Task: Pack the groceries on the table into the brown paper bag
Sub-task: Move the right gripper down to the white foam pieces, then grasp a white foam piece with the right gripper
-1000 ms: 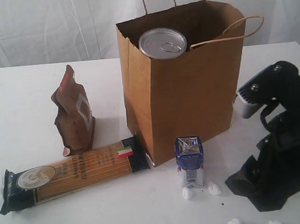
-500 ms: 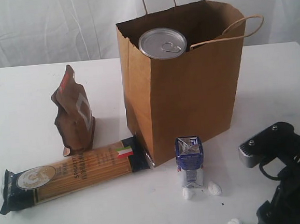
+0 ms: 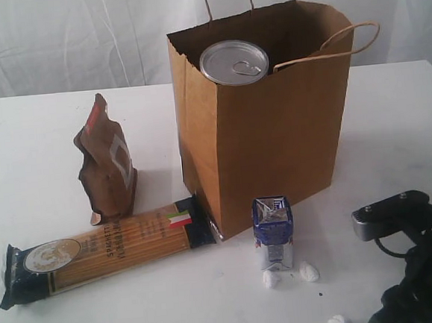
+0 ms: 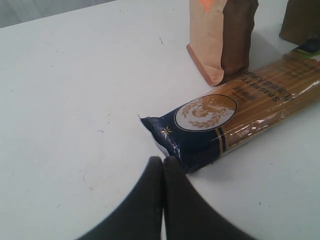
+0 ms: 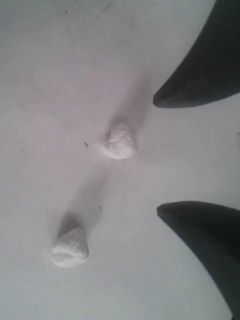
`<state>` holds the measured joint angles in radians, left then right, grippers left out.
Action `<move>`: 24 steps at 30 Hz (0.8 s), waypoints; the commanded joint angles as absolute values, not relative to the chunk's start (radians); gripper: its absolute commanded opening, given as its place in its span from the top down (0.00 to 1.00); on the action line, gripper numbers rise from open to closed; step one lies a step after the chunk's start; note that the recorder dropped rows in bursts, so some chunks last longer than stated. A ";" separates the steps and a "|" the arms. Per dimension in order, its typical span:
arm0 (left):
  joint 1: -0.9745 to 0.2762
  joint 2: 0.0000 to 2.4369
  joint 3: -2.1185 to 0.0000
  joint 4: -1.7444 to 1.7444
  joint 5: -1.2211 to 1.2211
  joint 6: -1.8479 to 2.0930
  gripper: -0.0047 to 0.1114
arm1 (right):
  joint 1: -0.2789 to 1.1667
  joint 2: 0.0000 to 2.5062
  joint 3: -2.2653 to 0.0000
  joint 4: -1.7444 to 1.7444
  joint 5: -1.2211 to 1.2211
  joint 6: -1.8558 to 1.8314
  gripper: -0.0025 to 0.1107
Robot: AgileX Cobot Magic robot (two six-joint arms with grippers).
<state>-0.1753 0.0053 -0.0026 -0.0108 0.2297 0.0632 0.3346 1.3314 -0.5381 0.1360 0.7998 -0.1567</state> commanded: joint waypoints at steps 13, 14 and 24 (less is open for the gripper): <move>-0.171 0.000 0.000 -0.013 0.233 0.061 0.96 | 0.328 1.450 -0.535 0.153 0.735 -0.152 0.59; -0.171 0.000 0.000 -0.013 0.233 0.061 0.96 | 0.328 1.452 -0.535 0.153 0.731 -0.152 0.59; -0.171 0.000 0.000 -0.013 0.233 0.061 0.96 | 0.328 1.519 -0.537 0.153 0.689 -0.152 0.60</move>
